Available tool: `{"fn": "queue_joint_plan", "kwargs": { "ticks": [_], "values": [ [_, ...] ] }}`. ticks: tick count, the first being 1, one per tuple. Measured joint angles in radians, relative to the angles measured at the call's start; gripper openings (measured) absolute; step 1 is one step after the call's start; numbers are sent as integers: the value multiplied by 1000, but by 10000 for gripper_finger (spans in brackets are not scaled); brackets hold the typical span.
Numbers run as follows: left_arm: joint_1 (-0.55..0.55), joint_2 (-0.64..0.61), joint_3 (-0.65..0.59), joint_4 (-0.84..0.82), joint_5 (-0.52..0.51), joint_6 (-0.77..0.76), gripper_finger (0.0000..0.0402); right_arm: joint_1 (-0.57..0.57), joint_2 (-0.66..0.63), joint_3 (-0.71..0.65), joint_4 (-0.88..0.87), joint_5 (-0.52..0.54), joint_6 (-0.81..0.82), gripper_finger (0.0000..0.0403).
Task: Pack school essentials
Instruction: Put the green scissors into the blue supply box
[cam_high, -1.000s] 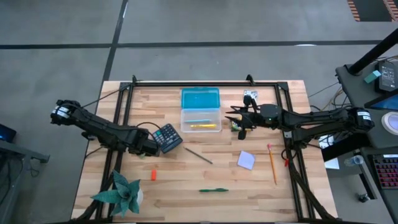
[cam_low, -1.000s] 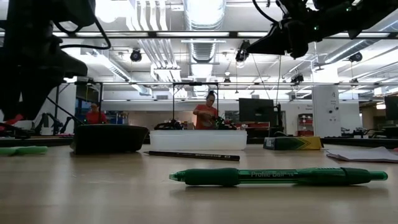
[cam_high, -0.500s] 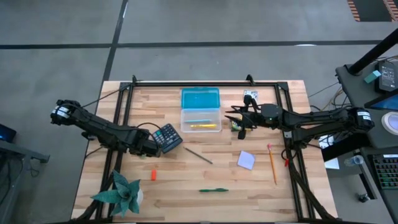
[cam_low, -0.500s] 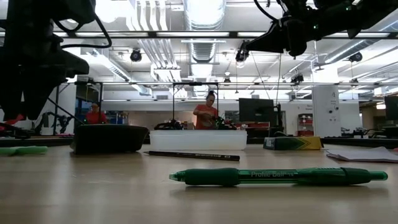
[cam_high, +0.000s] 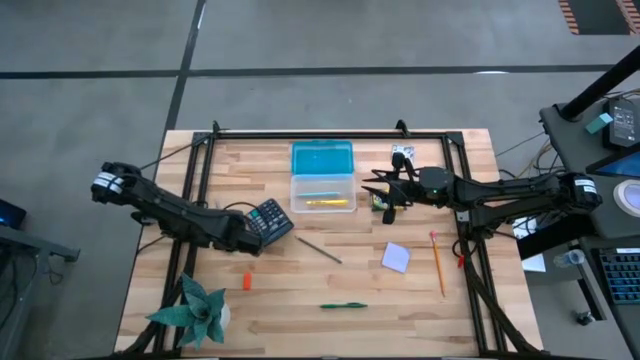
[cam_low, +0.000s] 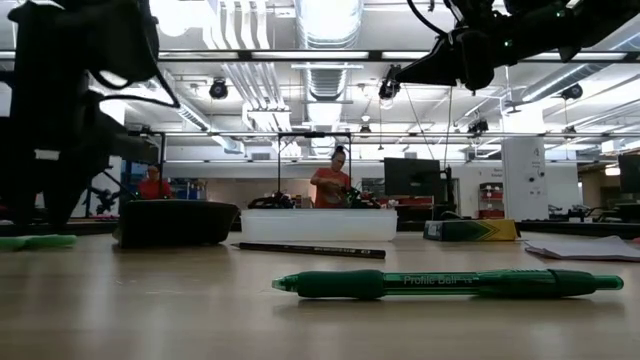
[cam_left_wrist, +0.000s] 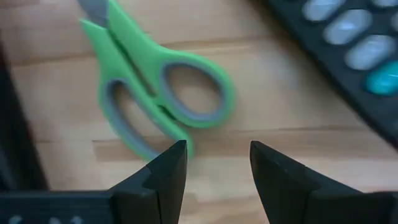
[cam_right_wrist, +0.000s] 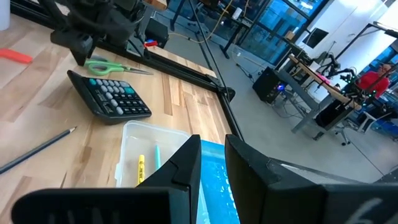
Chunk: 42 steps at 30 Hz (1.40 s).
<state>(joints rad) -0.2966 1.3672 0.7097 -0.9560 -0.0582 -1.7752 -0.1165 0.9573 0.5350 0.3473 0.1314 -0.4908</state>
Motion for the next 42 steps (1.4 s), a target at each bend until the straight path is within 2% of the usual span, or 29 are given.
{"fn": "queue_joint_plan", "kwargs": {
  "ticks": [7, 22, 34, 42],
  "values": [
    [0, 61, -2, -38, -7, 6, 159, 0, 0, 0, 1, 0, -3, 63],
    [5, 1, 28, -56, -55, -37, 159, 0, 0, 0, 2, 0, -19, 63],
    [8, -9, -73, -46, -58, -118, 159, 0, 0, 0, 2, 0, -26, 63],
    [8, -9, -77, -37, -76, -130, 159, 0, 0, 0, 1, 1, -26, 63]
  ]
}}
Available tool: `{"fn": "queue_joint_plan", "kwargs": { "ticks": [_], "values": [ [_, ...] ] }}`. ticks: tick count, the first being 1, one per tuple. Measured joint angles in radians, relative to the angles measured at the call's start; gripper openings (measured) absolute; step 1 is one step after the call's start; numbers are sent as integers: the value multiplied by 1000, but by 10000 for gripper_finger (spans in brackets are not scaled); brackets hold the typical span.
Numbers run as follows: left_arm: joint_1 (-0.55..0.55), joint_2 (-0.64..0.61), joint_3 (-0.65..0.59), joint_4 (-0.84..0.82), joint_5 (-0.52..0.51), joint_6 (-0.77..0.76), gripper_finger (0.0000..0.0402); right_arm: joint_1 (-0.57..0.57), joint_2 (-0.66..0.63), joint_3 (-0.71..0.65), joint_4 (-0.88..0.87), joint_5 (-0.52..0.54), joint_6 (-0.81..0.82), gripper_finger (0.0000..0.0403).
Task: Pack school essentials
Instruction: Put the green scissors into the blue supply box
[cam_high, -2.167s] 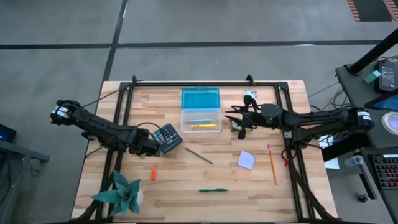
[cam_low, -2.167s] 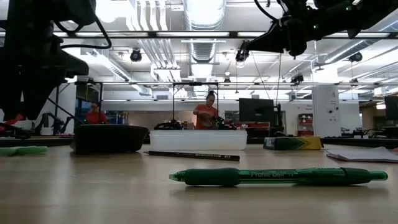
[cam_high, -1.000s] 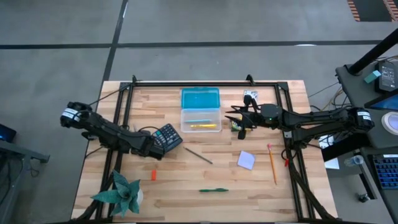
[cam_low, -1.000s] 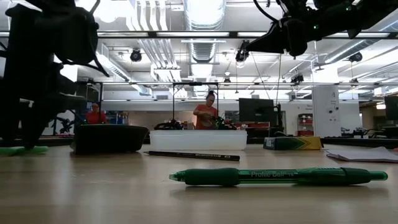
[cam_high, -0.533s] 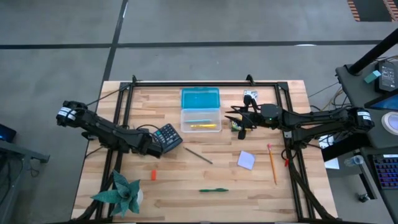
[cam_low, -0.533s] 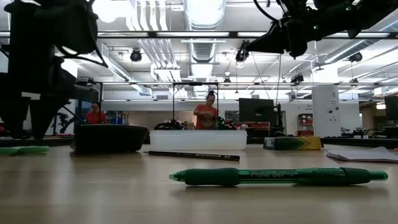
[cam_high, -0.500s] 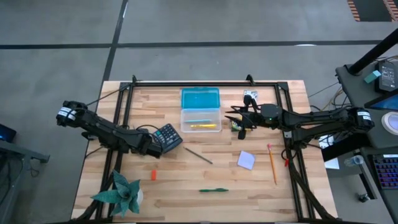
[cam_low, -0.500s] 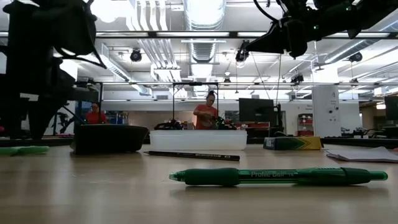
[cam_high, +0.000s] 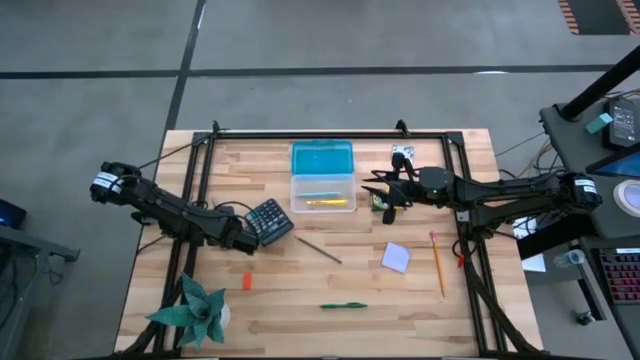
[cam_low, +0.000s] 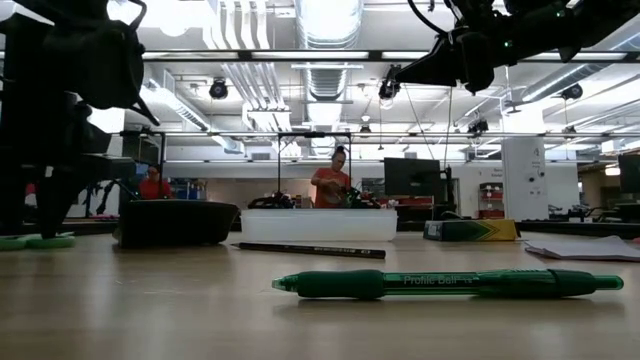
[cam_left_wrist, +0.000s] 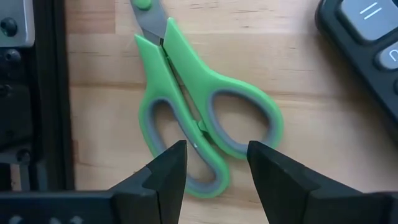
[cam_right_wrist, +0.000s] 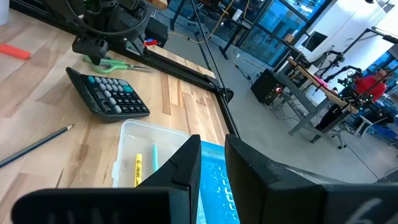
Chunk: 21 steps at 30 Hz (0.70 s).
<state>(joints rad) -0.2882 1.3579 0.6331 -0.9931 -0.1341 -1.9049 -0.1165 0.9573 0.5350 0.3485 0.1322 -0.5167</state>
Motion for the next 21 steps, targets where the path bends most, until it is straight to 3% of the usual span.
{"fn": "queue_joint_plan", "kwargs": {
  "ticks": [21],
  "values": [
    [0, -16, -4, 9, -134, -108, 159, 0, 0, 0, -1, 0, 0, 63]
  ]
}}
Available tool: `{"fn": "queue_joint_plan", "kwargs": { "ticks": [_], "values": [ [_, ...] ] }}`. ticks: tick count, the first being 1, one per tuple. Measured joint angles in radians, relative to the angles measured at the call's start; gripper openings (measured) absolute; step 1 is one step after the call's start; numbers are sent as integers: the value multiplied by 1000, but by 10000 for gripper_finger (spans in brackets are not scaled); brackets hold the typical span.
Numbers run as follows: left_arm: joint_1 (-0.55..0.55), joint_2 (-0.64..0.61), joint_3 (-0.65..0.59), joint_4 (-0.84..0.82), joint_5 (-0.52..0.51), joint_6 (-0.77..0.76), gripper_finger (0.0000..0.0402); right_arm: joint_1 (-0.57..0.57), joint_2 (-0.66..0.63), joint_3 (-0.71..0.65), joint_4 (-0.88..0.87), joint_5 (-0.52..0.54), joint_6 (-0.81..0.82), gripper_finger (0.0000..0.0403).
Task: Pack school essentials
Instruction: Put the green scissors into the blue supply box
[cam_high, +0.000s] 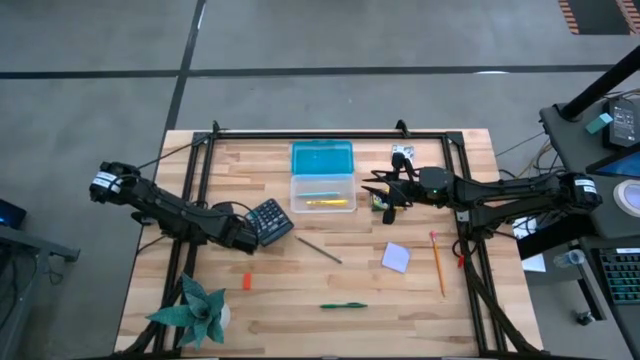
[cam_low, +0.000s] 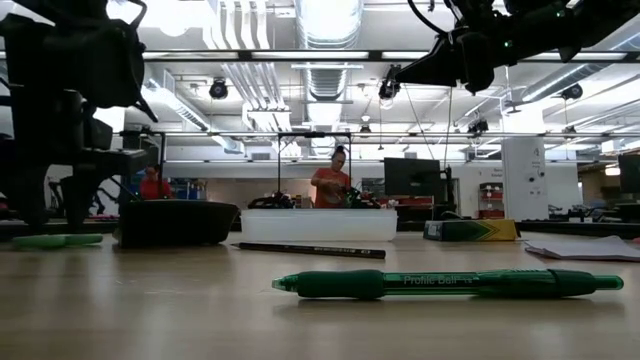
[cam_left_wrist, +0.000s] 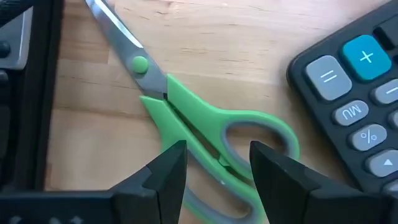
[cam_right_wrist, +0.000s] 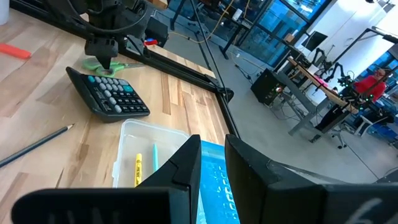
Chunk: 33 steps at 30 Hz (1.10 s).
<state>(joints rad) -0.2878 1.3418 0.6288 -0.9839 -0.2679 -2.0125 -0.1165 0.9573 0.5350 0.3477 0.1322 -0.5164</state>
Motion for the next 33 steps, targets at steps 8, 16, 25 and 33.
{"fn": "queue_joint_plan", "kwargs": {
  "ticks": [8, 16, 25, 33],
  "values": [
    [0, 32, -21, 43, 17, -30, 159, 0, 0, 0, 0, 0, -9, 63],
    [0, 40, -22, 7, 180, 189, 159, 0, 0, 0, -1, 0, -9, 63],
    [0, 9, -21, -8, 241, 223, 159, 0, 0, 0, -1, 0, -10, 63],
    [-1, 4, -2, -15, 244, 190, 159, 0, 0, 0, -7, 0, -10, 63]
  ]
}}
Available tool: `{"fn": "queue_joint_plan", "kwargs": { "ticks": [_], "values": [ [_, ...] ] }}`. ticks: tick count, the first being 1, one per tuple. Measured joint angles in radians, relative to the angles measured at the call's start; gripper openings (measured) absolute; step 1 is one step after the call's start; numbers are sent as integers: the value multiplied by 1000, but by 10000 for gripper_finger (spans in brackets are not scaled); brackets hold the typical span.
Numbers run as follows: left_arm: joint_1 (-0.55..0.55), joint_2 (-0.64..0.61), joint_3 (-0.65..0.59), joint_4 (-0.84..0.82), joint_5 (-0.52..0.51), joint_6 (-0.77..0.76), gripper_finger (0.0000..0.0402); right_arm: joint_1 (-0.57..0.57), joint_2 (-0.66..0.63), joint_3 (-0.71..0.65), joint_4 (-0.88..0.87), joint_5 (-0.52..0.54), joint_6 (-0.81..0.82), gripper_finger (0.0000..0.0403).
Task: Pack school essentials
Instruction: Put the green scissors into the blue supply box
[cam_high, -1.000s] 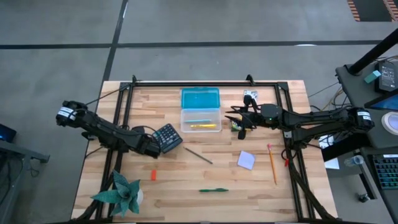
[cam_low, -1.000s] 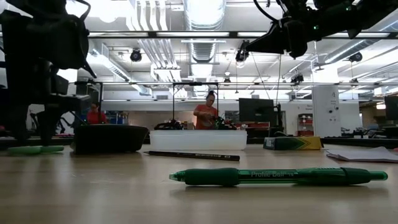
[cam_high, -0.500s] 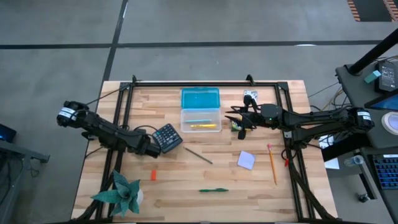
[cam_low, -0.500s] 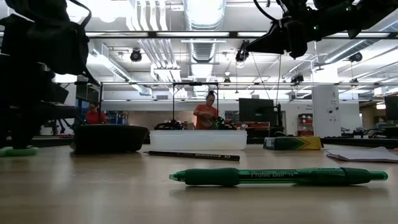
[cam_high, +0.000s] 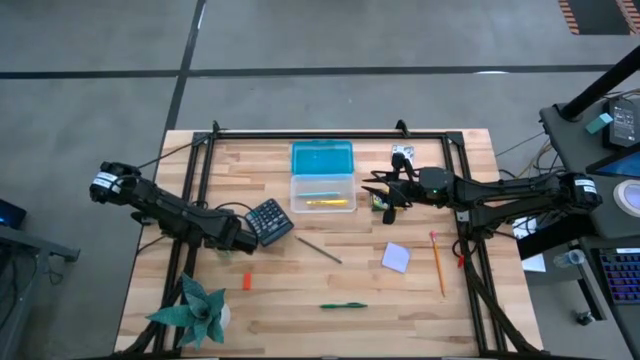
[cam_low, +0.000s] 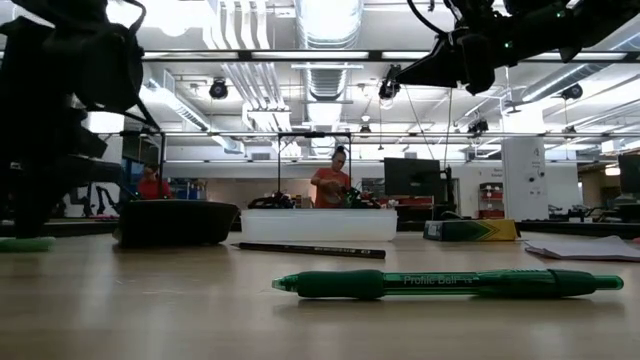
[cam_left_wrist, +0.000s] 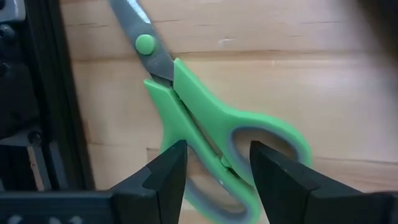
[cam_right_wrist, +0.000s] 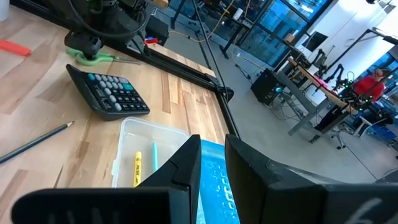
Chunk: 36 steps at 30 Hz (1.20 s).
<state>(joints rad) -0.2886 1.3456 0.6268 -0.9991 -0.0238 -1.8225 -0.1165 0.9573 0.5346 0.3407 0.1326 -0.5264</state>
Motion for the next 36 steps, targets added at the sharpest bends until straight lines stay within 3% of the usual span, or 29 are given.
{"fn": "queue_joint_plan", "kwargs": {
  "ticks": [6, 16, 25, 36],
  "values": [
    [0, 0, 48, -38, 18, -13, 159, 0, 0, 0, -3, 0, -3, 63],
    [-3, 2, 32, -20, 23, -212, 159, 0, 0, -1, -29, 0, -7, 63],
    [-8, 5, 15, 1, 13, -295, 159, -2, 0, -1, -52, 1, -11, 63],
    [-8, 80, 6, 55, 11, -288, 159, -26, 0, -1, -56, 2, -6, 63]
  ]
}}
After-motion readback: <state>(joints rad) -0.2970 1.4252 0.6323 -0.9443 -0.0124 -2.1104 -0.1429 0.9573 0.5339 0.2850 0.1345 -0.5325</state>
